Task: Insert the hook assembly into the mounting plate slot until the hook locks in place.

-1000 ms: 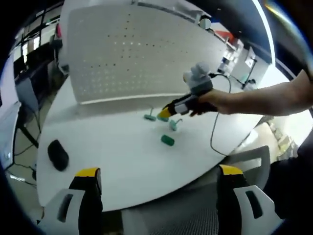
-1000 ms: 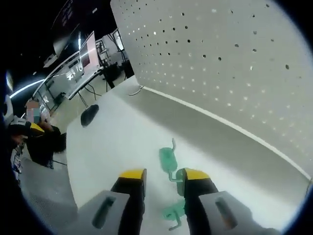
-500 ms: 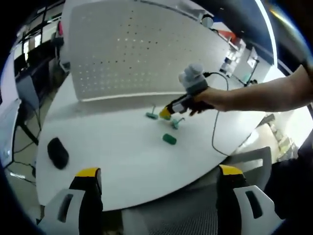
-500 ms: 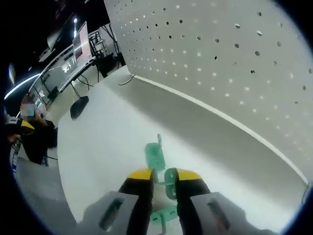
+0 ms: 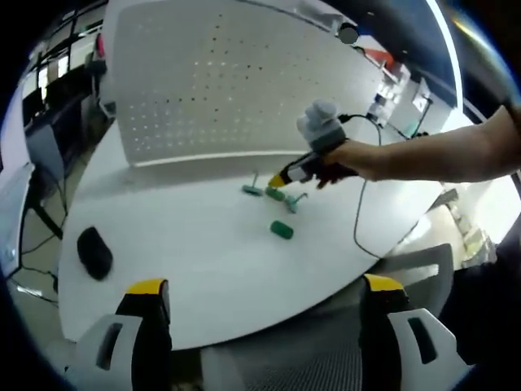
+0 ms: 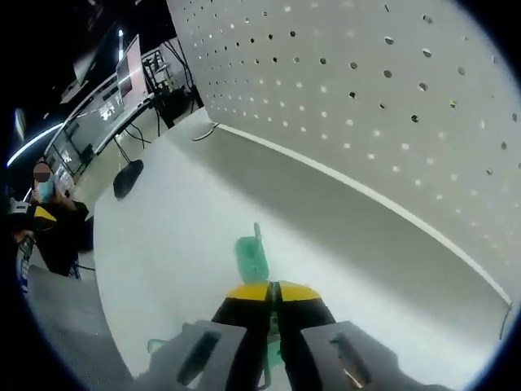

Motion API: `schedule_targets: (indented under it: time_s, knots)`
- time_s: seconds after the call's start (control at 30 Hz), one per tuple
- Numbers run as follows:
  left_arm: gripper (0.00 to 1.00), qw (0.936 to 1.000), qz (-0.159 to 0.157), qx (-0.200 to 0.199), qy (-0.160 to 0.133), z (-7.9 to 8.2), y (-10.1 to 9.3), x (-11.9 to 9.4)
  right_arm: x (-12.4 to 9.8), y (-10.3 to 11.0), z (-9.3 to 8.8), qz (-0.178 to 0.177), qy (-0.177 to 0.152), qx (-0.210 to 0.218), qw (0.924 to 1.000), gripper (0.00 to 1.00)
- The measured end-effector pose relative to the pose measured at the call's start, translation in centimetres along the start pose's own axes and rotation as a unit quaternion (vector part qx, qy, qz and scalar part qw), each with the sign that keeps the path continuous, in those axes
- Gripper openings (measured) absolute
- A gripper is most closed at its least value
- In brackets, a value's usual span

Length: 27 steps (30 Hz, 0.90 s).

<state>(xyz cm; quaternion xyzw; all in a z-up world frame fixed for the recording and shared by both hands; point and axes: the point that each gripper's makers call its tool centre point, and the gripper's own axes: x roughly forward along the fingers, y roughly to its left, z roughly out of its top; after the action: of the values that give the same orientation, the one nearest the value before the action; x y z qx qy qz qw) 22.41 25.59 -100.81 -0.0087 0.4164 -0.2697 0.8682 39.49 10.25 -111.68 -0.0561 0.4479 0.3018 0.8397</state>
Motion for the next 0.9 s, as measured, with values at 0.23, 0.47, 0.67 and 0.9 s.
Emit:
schedule_targets:
  time_s: [0.23,0.47,0.67,0.9]
  knots:
    - [0.99,1.0000,-0.001,0.003,-0.006,0.3,-0.3,-0.2,-1.1,0.9,1.0,0.007,-0.024,0.015,0.9996,0.00]
    - [0.99,0.9999,-0.003,0.003,-0.015,0.6,-0.7,-0.6,-1.8,1.4,1.4,0.008,-0.035,0.023,0.9991,0.00]
    - [0.99,0.9997,-0.003,0.001,-0.025,1.0,-0.7,-1.0,-2.8,1.6,2.3,0.009,-0.054,0.032,0.9980,0.00]
    - [0.99,0.9994,-0.004,0.008,-0.033,1.8,-0.8,-1.3,-4.4,0.9,4.1,-0.001,-0.095,0.020,0.9953,0.00]
